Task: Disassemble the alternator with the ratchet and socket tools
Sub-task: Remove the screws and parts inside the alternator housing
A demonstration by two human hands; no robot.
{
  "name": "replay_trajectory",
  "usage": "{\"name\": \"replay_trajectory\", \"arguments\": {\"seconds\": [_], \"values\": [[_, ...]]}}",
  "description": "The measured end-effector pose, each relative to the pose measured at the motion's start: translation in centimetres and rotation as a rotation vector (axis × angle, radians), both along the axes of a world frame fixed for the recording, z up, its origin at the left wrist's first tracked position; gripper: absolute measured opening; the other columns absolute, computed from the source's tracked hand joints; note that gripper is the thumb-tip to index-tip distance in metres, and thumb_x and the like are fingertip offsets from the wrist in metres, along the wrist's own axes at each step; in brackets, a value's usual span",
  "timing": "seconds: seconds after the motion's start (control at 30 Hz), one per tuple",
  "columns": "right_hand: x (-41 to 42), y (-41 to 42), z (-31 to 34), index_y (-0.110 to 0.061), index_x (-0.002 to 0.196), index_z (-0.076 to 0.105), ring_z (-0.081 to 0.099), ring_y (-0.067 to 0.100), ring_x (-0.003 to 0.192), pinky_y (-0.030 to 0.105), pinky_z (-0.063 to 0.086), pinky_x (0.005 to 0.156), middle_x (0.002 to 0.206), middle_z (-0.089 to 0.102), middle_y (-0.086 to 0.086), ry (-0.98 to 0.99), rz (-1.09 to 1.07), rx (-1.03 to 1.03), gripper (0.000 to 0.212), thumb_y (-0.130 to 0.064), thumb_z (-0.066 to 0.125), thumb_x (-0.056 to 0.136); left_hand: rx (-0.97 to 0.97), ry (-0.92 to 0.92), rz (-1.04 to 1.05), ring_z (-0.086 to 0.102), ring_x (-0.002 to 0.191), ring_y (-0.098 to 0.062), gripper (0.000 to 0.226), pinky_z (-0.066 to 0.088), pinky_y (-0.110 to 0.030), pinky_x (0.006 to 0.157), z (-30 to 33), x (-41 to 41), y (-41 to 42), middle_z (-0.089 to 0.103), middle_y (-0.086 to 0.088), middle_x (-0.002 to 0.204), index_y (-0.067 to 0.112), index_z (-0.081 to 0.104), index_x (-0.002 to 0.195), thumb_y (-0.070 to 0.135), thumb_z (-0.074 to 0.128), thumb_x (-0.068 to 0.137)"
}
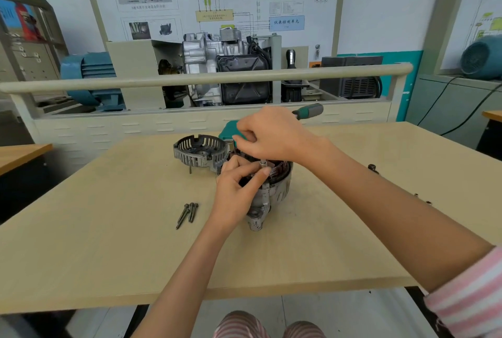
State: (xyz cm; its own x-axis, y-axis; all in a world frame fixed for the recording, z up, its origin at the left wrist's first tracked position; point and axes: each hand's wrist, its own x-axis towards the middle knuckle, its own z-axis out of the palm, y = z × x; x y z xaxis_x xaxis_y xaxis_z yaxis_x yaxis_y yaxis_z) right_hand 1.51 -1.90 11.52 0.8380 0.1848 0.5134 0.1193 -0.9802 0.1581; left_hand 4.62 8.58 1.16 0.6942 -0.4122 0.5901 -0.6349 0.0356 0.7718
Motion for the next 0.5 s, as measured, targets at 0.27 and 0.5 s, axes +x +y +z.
{"name": "replay_trajectory", "arguments": {"seconds": [0.27,0.5], "values": [[0.5,2.3,-0.7,-0.016,0.074,0.050,0.032,0.016,0.050,0.024,0.022,0.041,0.058,0.030,0.001,-0.046,-0.537,-0.017,0.016,-0.014,0.052,0.090,-0.025,0.012,0.076,0.046,0.087,-0.021,0.008,0.036,-0.022,0.080,-0.1,-0.1,-0.7,0.047,0.006,0.073,0.016,0.074,0.088,0.014,0.069,0.082],[-0.2,0.7,-0.3,-0.014,0.088,0.059,0.043,0.022,0.063,0.029,0.027,0.048,0.059,0.027,-0.001,-0.068,-0.316,-0.038,0.018,-0.024,0.045,0.093,0.077,-0.055,-0.091,0.053,0.099,-0.003,0.032,0.039,-0.015,0.089,-0.2,0.7,1.4,0.058,0.014,0.093,0.035,0.060,0.111,0.015,0.066,0.086]]}}
